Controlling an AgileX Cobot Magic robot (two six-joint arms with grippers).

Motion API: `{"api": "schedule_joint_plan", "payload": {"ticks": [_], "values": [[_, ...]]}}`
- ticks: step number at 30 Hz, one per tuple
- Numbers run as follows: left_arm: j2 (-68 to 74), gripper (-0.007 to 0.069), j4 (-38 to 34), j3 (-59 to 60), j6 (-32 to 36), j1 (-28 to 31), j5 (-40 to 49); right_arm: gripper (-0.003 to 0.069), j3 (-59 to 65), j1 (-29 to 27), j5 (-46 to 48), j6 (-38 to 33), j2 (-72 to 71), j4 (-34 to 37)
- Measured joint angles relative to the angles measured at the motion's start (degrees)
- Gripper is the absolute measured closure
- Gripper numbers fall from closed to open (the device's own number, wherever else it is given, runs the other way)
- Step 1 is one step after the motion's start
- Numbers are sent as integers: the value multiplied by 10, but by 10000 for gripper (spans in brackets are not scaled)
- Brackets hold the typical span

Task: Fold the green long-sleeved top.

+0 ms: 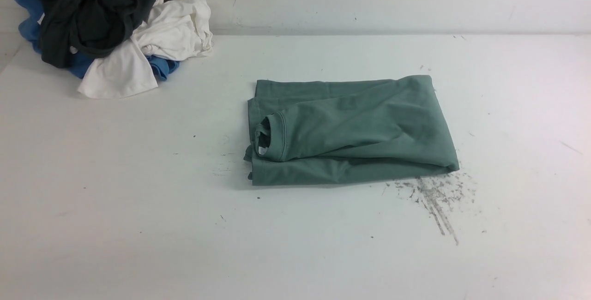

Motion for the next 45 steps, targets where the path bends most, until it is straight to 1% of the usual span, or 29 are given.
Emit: {"api": "schedule_joint_plan", "payload": {"ticks": [9, 13, 16, 17, 18, 20, 24, 26, 27, 30, 33, 45], "values": [[0, 631, 0, 2, 0, 0, 0, 669, 0, 0, 0, 0, 0, 0], [-15, 631, -2, 28, 2, 4, -7, 669, 0, 0, 0, 0, 0, 0], [-24, 631, -36, 48, 2, 19, -25, 669, 0, 0, 0, 0, 0, 0], [-24, 631, -74, 63, 5, 41, -56, 669, 0, 0, 1, 0, 0, 0], [-24, 631, -94, 71, 11, 55, -83, 669, 0, 0, 1, 0, 0, 1], [-24, 631, -141, 92, 39, 88, -134, 669, 0, 0, 1, 0, 0, 2], [-25, 631, -256, 158, 127, 146, -228, 669, 0, 0, 1, 0, 0, 2], [-25, 631, -281, 168, 151, 151, -227, 669, 0, 0, 1, 0, 0, 2], [-25, 631, -283, 169, 153, 151, -227, 669, 0, 0, 1, 0, 0, 2], [-25, 631, -297, 170, 179, 151, -180, 669, 0, 0, 1, 0, 0, 2], [-25, 631, -306, 170, 181, 151, -137, 669, 0, 0, 1, 0, 0, 2], [-25, 631, -310, 168, 183, 151, -131, 669, 0, 0, 2, 0, 0, 2]]}}
